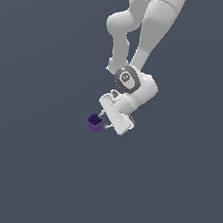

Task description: Pick up the object and move it to a goal position.

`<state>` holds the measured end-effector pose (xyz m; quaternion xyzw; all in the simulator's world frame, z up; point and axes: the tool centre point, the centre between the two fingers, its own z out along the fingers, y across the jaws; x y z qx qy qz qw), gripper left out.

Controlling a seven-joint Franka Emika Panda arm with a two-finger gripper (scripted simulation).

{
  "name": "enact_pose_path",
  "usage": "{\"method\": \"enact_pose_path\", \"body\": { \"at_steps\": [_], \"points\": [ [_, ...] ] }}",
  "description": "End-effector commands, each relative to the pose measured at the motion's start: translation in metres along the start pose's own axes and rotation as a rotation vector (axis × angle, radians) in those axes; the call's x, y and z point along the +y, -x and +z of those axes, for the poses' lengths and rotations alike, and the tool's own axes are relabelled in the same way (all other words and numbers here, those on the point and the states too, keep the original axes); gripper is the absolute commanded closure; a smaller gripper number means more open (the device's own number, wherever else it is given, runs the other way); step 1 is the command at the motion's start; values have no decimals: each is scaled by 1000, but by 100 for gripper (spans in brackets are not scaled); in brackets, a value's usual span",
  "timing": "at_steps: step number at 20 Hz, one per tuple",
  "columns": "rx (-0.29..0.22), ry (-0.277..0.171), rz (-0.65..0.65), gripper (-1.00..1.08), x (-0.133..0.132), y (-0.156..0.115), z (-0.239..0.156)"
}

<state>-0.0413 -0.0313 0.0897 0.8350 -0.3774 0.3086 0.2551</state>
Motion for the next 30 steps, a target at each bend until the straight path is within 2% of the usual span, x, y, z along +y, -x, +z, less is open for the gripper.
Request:
{"method": "enact_pose_path", "body": {
  "at_steps": [1,16,17,30],
  "points": [
    [0,0,0,-20,0,0,0],
    [1,0,2,-20,0,0,30],
    [1,0,2,108,0,0,30],
    [1,0,2,108,1,-2,29]
  ]
}}
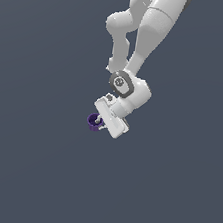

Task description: Pick up the object and move it to a goal position.

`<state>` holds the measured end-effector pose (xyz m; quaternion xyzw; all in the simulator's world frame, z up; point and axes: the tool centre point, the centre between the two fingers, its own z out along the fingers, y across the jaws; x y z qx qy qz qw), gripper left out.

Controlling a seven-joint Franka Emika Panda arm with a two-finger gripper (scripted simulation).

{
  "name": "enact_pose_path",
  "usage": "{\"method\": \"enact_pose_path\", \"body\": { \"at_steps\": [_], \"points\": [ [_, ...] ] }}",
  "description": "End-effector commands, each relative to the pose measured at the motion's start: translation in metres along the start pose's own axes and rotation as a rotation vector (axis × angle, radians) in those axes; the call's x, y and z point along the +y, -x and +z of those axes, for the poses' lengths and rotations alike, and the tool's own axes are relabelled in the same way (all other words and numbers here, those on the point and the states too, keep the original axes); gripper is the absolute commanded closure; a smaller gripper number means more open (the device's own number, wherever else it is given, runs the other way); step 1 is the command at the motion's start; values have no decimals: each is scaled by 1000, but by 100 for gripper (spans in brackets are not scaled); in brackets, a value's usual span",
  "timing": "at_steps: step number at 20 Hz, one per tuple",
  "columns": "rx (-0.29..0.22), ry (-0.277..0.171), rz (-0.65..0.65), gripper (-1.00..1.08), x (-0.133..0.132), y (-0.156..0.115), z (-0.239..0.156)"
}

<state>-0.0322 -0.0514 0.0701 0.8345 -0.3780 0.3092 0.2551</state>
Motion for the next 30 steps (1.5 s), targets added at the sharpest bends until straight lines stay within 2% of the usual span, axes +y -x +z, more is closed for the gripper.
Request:
{"method": "enact_pose_path", "body": {
  "at_steps": [1,12,30],
  "points": [
    [0,0,1,108,1,-2,-2],
    [-4,0,0,108,20,-36,-28],
    [-11,1,-1,108,74,-135,-105]
  ]
}}
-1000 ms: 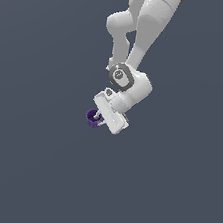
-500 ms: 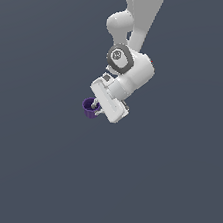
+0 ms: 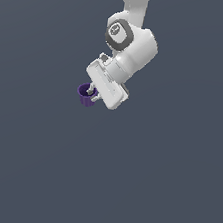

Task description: Pick up the object and move it to a goal position.

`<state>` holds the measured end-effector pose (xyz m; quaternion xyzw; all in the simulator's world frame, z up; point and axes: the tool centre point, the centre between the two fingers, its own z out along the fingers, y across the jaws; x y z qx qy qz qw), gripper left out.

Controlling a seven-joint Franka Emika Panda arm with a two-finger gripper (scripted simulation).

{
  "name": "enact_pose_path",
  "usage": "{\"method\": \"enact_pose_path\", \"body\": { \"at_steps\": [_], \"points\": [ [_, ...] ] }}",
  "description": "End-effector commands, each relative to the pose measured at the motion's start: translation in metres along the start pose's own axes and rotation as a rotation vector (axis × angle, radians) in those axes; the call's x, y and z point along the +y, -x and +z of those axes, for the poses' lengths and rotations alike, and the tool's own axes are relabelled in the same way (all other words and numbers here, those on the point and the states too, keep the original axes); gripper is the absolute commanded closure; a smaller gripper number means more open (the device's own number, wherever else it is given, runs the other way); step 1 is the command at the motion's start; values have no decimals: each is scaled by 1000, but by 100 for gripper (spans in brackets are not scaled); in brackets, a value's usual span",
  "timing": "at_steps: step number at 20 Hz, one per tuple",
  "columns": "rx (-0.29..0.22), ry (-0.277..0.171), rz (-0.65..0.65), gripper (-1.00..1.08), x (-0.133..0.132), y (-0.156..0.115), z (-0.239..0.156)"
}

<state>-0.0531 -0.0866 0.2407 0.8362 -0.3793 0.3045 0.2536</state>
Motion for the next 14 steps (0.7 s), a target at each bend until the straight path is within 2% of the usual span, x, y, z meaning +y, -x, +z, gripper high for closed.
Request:
{"method": "enact_pose_path", "body": {
  "at_steps": [1,14],
  "points": [
    [0,0,0,108,7,-13,-10],
    [8,0,3,108,32,-67,-53]
  ]
}}
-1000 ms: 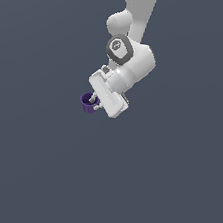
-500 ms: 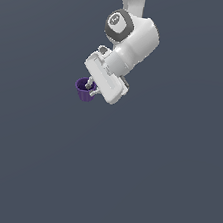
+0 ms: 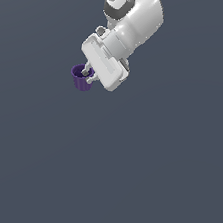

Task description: Pick up the object and move it to a goal position.

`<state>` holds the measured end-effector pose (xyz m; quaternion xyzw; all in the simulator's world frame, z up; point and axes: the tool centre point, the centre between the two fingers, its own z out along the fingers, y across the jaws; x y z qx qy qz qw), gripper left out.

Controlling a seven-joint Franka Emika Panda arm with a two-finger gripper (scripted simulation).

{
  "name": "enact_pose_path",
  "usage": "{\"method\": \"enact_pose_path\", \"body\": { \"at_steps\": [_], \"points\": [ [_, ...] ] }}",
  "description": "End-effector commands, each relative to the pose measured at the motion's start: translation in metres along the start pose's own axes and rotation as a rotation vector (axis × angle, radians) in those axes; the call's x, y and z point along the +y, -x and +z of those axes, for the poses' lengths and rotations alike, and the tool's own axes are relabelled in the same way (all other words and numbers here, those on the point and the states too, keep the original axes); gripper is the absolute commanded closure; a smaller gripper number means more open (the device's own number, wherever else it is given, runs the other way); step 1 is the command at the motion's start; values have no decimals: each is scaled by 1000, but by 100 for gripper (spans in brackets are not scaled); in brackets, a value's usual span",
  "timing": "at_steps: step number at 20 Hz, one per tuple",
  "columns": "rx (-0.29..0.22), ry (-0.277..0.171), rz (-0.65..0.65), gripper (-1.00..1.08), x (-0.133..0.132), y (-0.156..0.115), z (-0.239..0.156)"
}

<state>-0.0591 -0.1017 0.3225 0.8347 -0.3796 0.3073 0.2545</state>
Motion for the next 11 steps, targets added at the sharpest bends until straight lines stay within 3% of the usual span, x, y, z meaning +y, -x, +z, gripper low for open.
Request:
{"method": "enact_pose_path", "body": {
  "at_steps": [1,11],
  "points": [
    [2,0,0,108,4,-9,-7],
    [5,-1,0,108,10,-24,-21]
  ]
}}
